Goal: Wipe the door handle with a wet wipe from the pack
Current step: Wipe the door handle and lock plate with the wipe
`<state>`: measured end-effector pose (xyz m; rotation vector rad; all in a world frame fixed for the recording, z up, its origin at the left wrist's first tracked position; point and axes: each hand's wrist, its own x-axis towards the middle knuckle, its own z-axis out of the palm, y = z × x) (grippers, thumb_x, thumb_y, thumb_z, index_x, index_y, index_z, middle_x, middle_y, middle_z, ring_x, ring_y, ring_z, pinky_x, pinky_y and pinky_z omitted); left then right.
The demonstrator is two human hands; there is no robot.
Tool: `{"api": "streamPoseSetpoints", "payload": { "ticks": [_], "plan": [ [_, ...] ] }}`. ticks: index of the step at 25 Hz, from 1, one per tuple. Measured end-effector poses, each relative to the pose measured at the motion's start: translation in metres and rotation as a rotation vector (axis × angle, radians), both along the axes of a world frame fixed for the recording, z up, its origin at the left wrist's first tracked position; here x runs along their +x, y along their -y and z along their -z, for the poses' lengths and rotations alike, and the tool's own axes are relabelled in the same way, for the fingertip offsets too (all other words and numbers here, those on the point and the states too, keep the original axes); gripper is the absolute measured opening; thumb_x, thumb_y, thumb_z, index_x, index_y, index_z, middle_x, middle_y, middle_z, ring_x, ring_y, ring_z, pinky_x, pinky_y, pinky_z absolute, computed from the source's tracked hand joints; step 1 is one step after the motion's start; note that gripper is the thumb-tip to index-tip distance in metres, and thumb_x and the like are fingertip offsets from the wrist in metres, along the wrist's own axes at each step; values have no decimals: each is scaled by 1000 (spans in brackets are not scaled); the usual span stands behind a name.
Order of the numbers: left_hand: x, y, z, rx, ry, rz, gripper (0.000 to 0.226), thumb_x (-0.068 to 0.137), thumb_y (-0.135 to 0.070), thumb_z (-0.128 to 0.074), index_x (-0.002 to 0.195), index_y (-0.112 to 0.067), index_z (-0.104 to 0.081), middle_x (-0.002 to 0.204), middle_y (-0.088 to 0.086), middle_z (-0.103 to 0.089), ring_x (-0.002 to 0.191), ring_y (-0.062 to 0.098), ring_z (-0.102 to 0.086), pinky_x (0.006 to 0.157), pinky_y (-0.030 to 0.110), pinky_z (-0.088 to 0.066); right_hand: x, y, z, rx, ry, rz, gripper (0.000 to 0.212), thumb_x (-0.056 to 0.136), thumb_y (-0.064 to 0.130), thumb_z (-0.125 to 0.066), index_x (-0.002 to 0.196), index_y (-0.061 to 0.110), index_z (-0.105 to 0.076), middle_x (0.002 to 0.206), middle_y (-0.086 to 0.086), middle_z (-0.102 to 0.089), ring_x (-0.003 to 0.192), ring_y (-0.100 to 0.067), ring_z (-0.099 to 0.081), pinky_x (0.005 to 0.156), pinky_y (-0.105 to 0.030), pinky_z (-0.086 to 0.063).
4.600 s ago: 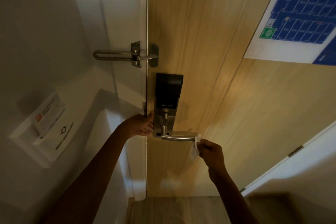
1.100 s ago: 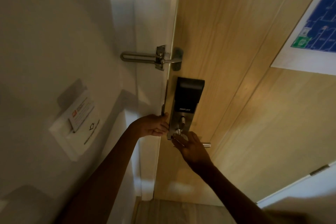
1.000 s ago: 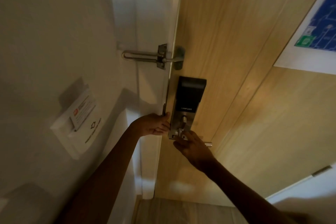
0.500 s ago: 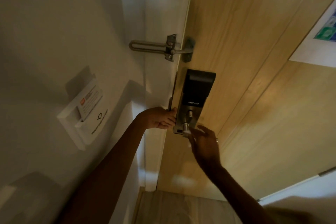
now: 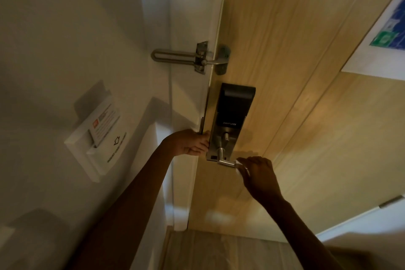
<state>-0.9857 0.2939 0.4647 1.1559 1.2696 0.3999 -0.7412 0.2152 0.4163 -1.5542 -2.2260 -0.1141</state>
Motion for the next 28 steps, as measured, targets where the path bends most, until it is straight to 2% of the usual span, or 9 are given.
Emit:
{"api": "streamPoseSetpoints", "payload": {
  "ticks": [6, 10, 14, 18, 20, 22, 23, 25, 28],
  "plan": [
    [-1, -1, 3, 28, 6, -10, 57, 93, -49, -48, 123, -1, -58, 125, 17, -64, 111, 21, -64, 90, 27, -53, -22, -4, 5, 14, -13, 45, 28, 98, 27, -42, 96, 21, -69, 81, 1, -69, 84, -17, -64, 95, -40, -39],
    [-1, -2, 4, 12, 10, -14, 57, 93, -48, -48, 124, -1, -57, 125, 16, -64, 110, 19, -65, 87, 26, -54, -40, -5, 1, 4, -61, 5, 20, 96, 20, -48, 93, 16, -67, 74, -4, -68, 76, -23, -65, 88, -40, -43],
    [-1, -1, 4, 25, 5, -15, 56, 94, -47, -47, 125, -1, -56, 125, 17, -64, 110, 20, -65, 89, 27, -54, 23, -12, -2, -23, -65, -95, 29, 99, 28, -42, 92, 20, -69, 72, 0, -69, 66, -20, -63, 72, -35, -48],
    [1, 0, 3, 35, 2, -31, 55, 94, -45, -48, 124, 0, -57, 124, 18, -64, 111, 21, -64, 90, 28, -54, 49, 6, 21, -96, -489, 144, 27, 99, 25, -49, 88, 13, -71, 72, -1, -70, 63, -12, -65, 58, -23, -45],
    [1, 1, 3, 40, 0, -20, 55, 94, -45, -48, 124, 0, -57, 124, 18, -64, 110, 21, -65, 89, 27, -55, 35, 19, 36, -296, -964, 252, 28, 99, 21, -49, 88, 9, -71, 80, -7, -73, 76, -21, -70, 69, -26, -51],
    [0, 2, 3, 50, 5, -15, 55, 94, -45, -48, 124, 0, -57, 124, 18, -64, 110, 21, -65, 88, 27, -55, 12, 25, 41, -463, -1444, 222, 28, 100, 21, -46, 106, 6, -68, 100, -12, -73, 95, -24, -69, 83, -33, -53],
    [-1, 3, 2, 52, 5, -12, 55, 94, -45, -48, 124, 0, -57, 124, 18, -64, 110, 21, -65, 89, 28, -55, 1, 26, 42, -502, -1583, 216, 29, 100, 21, -43, 112, 5, -65, 105, -13, -71, 100, -23, -68, 85, -34, -53],
    [0, 3, 1, 47, 6, -12, 55, 94, -46, -48, 124, 0, -57, 124, 18, -64, 110, 21, -65, 94, 31, -53, -17, 25, 42, -567, -1760, 202, 30, 100, 19, -41, 117, 4, -61, 110, -13, -70, 104, -23, -66, 87, -34, -51],
    [0, 4, 0, 31, 14, -17, 56, 94, -46, -48, 125, 0, -56, 126, 18, -63, 114, 24, -63, 98, 34, -50, -31, 26, 44, -604, -1760, 172, 27, 99, 16, -45, 115, 0, -59, 112, -15, -68, 107, -25, -65, 88, -34, -50]
  ]
}}
